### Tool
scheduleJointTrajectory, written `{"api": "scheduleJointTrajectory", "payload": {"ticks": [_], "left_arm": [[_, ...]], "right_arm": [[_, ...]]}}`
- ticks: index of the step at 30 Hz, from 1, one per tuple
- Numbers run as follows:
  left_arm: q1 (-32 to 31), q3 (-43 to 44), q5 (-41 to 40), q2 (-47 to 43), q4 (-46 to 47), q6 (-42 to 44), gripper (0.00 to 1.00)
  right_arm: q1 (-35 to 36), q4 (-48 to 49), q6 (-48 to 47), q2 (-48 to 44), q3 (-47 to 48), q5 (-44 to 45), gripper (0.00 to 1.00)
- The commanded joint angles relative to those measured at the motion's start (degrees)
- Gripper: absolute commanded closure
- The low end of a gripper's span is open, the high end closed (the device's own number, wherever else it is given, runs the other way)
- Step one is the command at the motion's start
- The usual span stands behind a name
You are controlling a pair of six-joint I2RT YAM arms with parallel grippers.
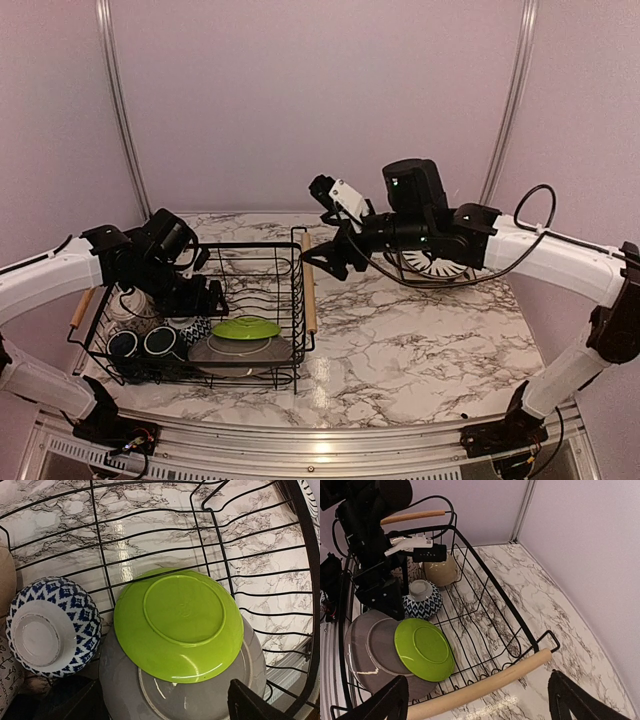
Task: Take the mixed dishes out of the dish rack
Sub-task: Grab the plate from the dish rack.
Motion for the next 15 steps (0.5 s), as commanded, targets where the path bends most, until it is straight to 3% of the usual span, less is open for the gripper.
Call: {"api": "scheduleJointTrajectory", "payload": {"ticks": [1,5,15], "left_arm": [[-0.73,0.45,0.05,2.74,-2.47,1.69,0.11],[-0.85,-0.23,0.31,3.68,0.16,2.12,0.10],[-0.93,-1.99,2.62,5.01,1.23,2.11,0.02]], "right_arm": [[7.01,-11.40,-13.52,9.43,9.82,2.44,0.08],[12.44,-17.84,-19.01,18.52,18.33,6.64,0.13],[18.05,-28.25,-22.15,31.06,34.86,1.71,0.15]]}}
